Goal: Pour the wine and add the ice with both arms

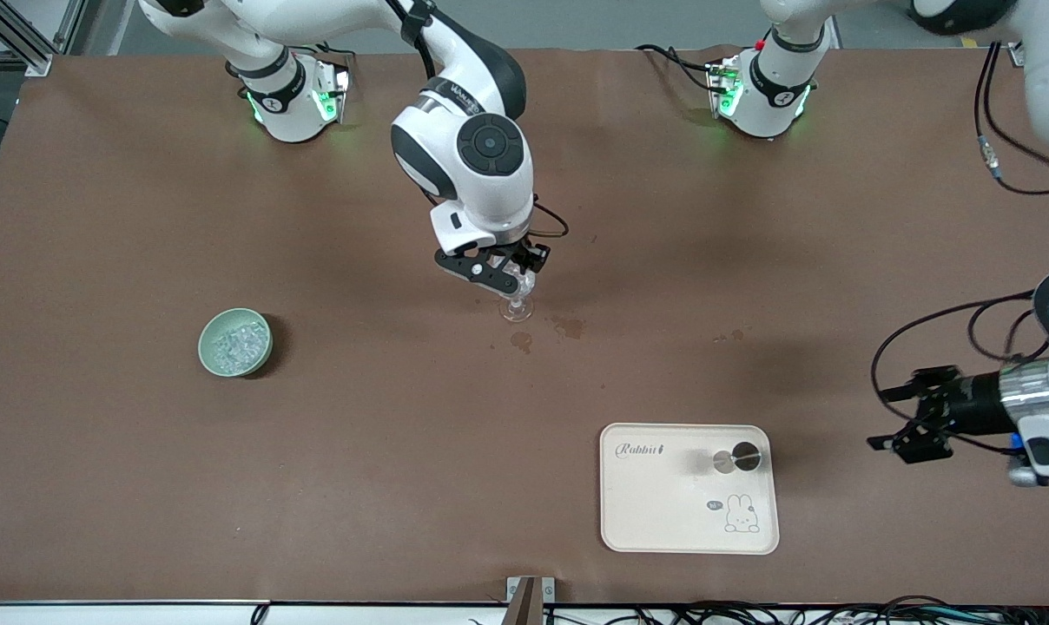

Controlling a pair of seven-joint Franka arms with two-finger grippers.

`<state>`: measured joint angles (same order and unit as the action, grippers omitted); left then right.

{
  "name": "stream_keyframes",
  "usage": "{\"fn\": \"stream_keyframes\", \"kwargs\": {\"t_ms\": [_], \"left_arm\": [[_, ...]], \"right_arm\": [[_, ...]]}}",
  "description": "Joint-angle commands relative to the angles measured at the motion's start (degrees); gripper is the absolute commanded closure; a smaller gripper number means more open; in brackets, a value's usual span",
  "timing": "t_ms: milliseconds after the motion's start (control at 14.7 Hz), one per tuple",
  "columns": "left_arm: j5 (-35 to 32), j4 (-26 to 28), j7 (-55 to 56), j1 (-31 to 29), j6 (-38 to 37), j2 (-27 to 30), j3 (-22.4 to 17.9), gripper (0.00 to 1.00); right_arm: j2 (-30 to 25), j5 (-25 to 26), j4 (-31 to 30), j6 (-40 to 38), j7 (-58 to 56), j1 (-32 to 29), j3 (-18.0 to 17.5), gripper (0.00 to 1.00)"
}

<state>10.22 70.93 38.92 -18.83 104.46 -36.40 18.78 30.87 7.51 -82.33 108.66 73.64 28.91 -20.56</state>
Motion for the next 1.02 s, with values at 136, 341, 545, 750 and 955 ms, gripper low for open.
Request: {"fn": "stream_keyframes", "kwargs": {"t_ms": [136,341,545,750,955], "left_arm": [[-14.87,2.72,-13.76,0.11,-6.63,12.39,2.75,0.0],[-15.14,3.16,-22.63,0.2,-10.4,18.63,2.75,0.0],[-14.88,9.36,-31.07,5.35,-10.77,27.22,-3.27,0.0],[-11.38,18.95,-33.02,14.6,-11.03,35.85,-14.02,0.0],[-10.48,27.23,-33.03,18.47,-10.86,41.84,-16.41,0.0]], "right_arm": [[-9.66,1.54,1.82,-6.34,0.19,-5.08,-0.27,0.0],[-16.96,1.63,1.73,-10.9,-3.48,-12.45,-0.01,0.0],[-22.41,1.72,1.73,-18.89,-18.56,-18.35,4.97,0.0],[-26.73,0.84,1.73,-22.85,-33.6,-20.64,11.93,0.0],[-29.99,-3.71,1.55,-27.71,-46.36,-24.51,16.76,0.0]]}}
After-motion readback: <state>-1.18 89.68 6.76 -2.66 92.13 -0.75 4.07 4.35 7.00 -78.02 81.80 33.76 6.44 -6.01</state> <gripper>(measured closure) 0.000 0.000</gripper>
